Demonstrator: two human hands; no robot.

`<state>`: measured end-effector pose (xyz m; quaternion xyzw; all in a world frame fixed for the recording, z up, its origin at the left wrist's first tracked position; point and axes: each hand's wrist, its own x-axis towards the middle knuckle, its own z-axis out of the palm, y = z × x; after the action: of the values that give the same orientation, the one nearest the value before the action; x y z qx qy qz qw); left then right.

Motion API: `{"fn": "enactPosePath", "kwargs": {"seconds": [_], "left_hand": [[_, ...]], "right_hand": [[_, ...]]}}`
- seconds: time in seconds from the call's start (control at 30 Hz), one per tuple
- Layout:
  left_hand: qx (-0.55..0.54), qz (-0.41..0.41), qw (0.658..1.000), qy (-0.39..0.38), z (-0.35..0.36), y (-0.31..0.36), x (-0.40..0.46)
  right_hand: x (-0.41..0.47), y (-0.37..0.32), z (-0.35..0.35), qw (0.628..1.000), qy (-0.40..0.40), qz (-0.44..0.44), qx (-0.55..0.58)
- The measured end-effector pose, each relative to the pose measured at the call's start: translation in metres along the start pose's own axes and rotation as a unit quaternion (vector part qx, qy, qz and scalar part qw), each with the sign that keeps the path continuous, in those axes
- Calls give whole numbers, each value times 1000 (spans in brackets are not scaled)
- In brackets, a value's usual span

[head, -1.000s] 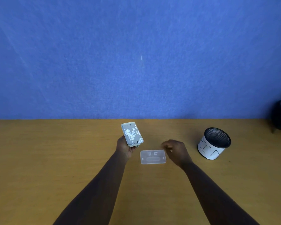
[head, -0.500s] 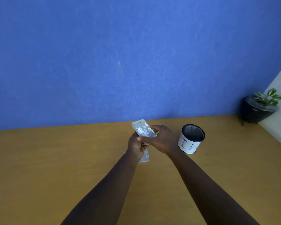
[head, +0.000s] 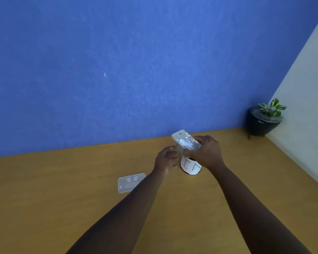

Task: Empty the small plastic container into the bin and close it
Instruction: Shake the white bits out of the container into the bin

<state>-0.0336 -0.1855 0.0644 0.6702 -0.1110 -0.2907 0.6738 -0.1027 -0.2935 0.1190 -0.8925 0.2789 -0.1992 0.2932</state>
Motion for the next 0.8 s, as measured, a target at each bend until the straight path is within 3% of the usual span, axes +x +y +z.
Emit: {"fn": "enactPosePath", "kwargs": {"seconds": [0.03,0.1,0.13,0.3,0.8], "left_hand": [[140,42,989,4,4,-5,4],[407,133,904,-11,9,-14,5],[476,147,867,-28,12,-16,5],[622,154,765,-59,25,-30,7],[651,158,741,-38,33,-27,6]], "right_hand": [[5,9,-6,1000,3,5,-15],[12,24,-15,999,2,8,-47],[16,31,-19,998,2,4,-66],[30,62,-34,989,-34,-23,-140],[68,54,-27,946,-192,-96,-243]]}}
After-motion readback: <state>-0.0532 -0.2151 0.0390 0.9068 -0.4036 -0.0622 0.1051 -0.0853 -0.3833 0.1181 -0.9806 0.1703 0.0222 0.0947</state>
